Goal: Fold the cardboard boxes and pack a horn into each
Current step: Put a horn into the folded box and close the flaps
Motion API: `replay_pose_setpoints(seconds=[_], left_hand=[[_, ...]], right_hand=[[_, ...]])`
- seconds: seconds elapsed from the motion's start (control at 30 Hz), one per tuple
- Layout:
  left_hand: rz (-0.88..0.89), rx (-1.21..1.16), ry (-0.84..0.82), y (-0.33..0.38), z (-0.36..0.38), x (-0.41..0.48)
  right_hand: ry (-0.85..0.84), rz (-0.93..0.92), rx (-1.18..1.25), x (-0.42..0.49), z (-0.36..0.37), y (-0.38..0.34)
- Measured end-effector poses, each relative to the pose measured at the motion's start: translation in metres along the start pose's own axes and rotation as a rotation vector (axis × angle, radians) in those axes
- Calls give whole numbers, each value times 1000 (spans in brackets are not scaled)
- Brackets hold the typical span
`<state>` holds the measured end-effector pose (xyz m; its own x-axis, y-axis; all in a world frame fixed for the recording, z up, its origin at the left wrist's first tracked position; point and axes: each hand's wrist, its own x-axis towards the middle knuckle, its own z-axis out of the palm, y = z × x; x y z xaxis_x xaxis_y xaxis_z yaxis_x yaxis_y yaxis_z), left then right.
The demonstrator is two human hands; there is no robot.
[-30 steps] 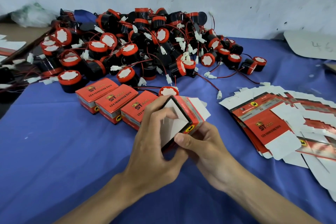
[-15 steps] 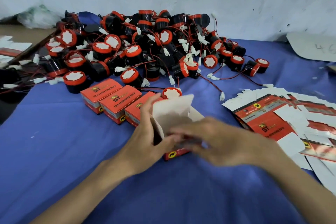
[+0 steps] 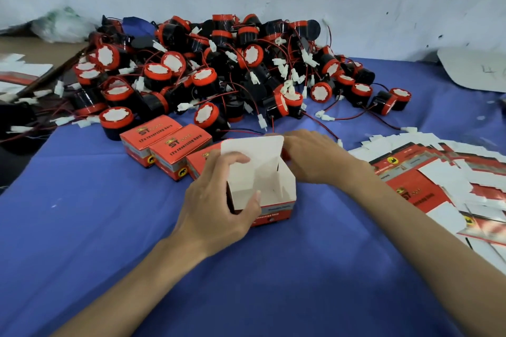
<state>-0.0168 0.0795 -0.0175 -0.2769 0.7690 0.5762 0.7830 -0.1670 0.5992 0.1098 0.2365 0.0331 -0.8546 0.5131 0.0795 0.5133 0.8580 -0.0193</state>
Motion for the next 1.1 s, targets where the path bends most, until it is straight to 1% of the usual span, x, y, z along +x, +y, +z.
replay_pose_setpoints(seconds=[0.07, 0.1, 0.17, 0.3, 0.33, 0.43, 0.53, 0.6, 0.7, 0.83, 0.87, 0.93, 1.0, 1.1], left_hand=[[-18, -1, 11, 1, 0, 0], [-24, 1, 19, 2, 1, 0], [-52, -1, 26, 3, 2, 0], [-75, 12, 18, 2, 5, 0], [-76, 14, 17, 1, 5, -1], [-74, 12, 10, 0, 5, -1], [-69, 16, 4, 1, 5, -1], [-73, 17, 0, 1, 5, -1], [-83, 16, -5, 1, 5, -1], [-93, 6, -8, 2, 5, 0], [-95, 2, -9, 2, 5, 0], [-82, -8, -5, 3, 5, 0], [-60, -37, 0, 2, 5, -1], [-9, -97, 5, -1, 5, 0]], right_hand=[[47, 88, 44, -12, 0, 9], [60, 97, 129, -19, 0, 13], [95, 64, 393, -32, -1, 24], [202, 36, 1098, -50, 1, 39], [234, 30, 1217, -51, 2, 40], [305, 22, 1440, -54, 3, 39], [316, -3, 1617, -57, 0, 35], [347, 0, 1581, -59, -6, 30], [413, 22, 1286, -61, -14, 13], [524, -93, 1063, -66, -17, -20], [564, -84, 973, -66, -19, -27], [616, -77, 718, -63, -23, -39], [580, -122, 521, -57, -28, -48], [381, -294, 437, -51, -27, -55]])
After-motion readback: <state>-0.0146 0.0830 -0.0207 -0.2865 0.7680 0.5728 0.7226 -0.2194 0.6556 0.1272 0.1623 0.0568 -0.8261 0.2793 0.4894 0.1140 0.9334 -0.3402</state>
